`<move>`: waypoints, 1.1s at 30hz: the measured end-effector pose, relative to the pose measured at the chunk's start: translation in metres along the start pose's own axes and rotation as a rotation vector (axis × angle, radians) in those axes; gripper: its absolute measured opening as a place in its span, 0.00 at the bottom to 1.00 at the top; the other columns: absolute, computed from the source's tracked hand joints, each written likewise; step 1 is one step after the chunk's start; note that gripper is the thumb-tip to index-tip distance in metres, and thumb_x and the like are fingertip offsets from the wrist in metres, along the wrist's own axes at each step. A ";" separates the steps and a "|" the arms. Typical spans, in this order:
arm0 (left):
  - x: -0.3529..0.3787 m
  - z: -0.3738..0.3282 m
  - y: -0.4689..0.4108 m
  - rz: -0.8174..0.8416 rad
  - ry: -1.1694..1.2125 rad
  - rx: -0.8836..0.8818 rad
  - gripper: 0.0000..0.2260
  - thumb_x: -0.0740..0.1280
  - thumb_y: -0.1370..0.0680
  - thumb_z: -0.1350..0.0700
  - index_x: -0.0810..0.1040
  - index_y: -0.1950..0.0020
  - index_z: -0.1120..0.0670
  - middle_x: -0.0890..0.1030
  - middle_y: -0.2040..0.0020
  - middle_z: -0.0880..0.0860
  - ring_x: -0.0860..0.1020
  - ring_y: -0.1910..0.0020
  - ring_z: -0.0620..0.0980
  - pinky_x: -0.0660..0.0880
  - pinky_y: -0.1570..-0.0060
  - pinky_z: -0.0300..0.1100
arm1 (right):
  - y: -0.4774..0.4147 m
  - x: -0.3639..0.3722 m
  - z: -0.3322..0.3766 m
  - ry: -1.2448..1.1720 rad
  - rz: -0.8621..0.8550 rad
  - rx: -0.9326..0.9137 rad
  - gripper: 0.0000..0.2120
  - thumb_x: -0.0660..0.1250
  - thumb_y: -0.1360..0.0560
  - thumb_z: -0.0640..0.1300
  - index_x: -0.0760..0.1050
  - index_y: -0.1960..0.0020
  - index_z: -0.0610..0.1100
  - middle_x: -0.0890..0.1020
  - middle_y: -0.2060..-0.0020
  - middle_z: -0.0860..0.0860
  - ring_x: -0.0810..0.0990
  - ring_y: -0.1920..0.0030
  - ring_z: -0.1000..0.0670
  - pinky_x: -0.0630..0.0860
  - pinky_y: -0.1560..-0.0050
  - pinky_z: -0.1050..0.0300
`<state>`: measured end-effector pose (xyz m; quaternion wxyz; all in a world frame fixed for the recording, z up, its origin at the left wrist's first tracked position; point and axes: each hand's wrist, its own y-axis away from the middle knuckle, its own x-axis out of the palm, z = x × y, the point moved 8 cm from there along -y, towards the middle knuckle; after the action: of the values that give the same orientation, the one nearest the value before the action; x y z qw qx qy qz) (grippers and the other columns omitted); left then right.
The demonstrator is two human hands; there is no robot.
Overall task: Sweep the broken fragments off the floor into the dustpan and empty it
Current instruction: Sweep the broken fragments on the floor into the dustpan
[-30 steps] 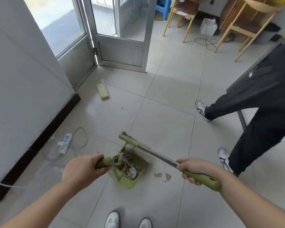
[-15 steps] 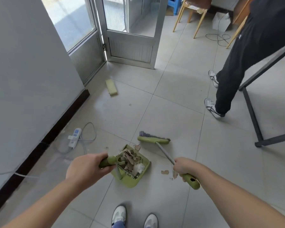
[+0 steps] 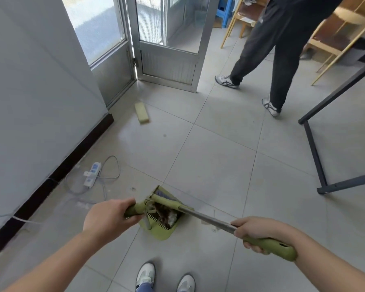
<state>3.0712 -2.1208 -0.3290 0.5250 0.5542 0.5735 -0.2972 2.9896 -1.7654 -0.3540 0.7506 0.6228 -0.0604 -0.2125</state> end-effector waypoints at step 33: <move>0.023 -0.044 0.016 0.080 -0.045 0.164 0.21 0.61 0.29 0.30 0.71 0.58 0.48 0.71 0.72 0.46 0.69 0.72 0.45 0.62 0.75 0.38 | 0.012 0.006 0.033 0.234 -0.168 -0.112 0.23 0.58 0.25 0.40 0.69 0.31 0.44 0.75 0.60 0.46 0.75 0.69 0.47 0.71 0.73 0.60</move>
<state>3.0785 -2.0694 -0.3343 0.5018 0.6112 0.5127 -0.3343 2.9864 -1.7966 -0.3364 0.7656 0.6033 0.0918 -0.2038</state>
